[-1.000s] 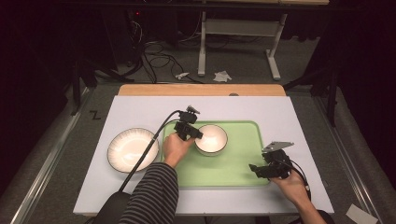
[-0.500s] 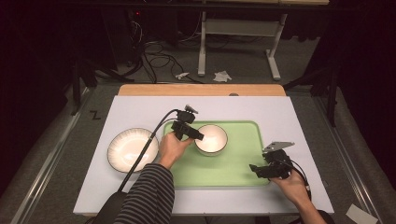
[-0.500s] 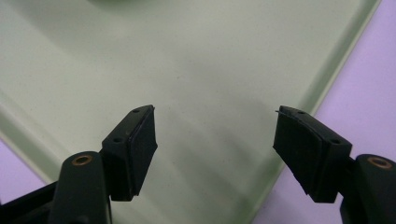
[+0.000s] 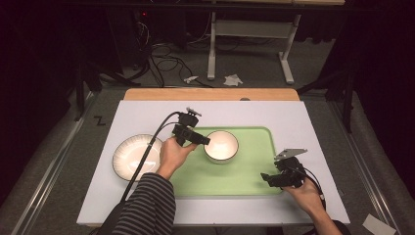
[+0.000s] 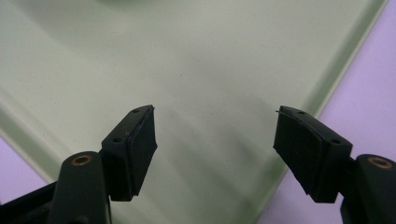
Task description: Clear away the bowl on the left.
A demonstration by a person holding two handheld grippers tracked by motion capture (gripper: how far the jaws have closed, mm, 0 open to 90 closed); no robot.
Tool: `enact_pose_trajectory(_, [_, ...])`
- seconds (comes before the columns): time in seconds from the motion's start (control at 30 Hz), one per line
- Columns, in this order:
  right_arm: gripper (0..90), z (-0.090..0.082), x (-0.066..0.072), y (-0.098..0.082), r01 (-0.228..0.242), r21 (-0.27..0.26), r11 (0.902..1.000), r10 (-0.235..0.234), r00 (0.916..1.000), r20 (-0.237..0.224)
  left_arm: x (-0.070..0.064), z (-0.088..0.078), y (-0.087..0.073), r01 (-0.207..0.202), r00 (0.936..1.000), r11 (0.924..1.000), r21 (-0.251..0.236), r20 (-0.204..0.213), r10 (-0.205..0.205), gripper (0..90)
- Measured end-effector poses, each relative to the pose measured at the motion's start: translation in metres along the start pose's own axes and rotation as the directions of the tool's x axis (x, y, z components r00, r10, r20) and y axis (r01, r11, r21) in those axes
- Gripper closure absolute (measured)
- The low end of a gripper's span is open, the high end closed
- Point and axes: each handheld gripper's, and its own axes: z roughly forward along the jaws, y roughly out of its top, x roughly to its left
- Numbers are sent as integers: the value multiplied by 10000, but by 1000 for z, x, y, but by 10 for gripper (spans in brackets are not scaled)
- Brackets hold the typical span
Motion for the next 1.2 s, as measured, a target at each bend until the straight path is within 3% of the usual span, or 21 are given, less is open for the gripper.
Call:
enact_pose_trajectory(0.33, [307,-1,1,0,-70,-43,10000,69,10000,-55,4,-19,1,-98,9999,9994,-322,101,101,448])
enact_pose_trajectory(0.93, [308,1,1,1,11,-6,10000,-12,10000,-66,24,-58,3,248,9995,9965,-796,216,-231,439])
enact_pose_trajectory(1.03, [308,1,1,1,50,8,10000,-50,9999,-100,26,-63,2,349,9992,9955,-879,219,-331,437])
enact_pose_trajectory(1.07, [308,1,1,1,-30,37,10000,31,9999,-108,25,-62,2,740,9972,9899,-1207,-10,-746,436])
enact_pose_trajectory(1.1, [308,1,1,1,-23,62,10000,24,9999,-98,25,-63,1,891,9960,9867,-1361,22,-897,436])
enact_pose_trajectory(1.2, [308,1,1,1,41,50,10000,-40,9999,-116,25,-66,0,1048,9945,9828,-1518,117,-1043,434])
